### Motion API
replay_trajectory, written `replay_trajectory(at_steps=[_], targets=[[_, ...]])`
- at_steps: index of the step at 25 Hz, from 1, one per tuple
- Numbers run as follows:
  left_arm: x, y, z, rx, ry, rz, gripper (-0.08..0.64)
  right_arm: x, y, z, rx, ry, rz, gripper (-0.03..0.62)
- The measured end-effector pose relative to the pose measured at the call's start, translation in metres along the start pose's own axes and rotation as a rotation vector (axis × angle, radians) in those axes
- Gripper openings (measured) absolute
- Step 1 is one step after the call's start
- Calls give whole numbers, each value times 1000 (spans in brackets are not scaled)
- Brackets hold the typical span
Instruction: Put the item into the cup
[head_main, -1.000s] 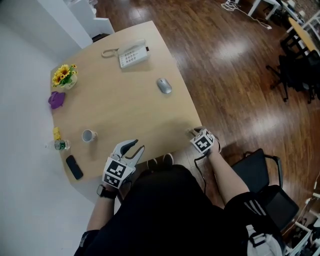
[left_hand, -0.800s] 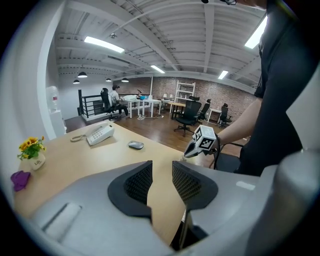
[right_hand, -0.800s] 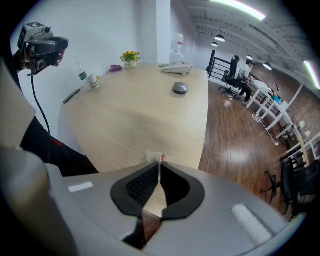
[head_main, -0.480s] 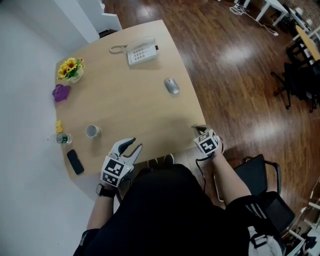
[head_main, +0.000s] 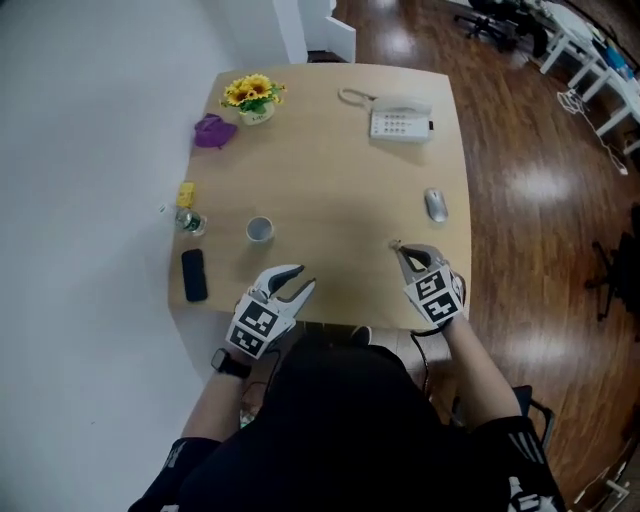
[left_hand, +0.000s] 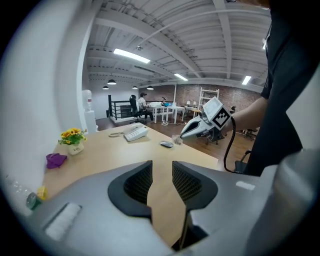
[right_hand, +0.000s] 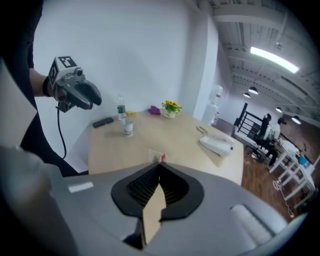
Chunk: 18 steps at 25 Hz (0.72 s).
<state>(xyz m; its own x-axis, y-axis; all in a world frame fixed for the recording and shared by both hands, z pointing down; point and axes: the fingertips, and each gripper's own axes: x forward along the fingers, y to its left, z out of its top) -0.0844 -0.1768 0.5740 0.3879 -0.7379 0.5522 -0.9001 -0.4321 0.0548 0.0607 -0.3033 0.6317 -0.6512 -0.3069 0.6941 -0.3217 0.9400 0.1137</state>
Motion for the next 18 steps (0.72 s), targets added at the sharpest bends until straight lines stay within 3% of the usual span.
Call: replay_trajectory(at_steps=[6, 10, 14, 18], targets=[[-47, 47, -21, -43, -24, 64, 118, 58, 63, 113, -44, -88, 165, 9], [-72, 75, -42, -78, -32, 97, 118, 107, 111, 168, -126, -89, 252, 9], [-91, 101, -59, -104, -45, 122, 118, 158, 154, 194, -210, -35, 302, 9], [-101, 121, -74, -115, -42, 129, 120, 204, 184, 194, -287, 56, 328, 9]])
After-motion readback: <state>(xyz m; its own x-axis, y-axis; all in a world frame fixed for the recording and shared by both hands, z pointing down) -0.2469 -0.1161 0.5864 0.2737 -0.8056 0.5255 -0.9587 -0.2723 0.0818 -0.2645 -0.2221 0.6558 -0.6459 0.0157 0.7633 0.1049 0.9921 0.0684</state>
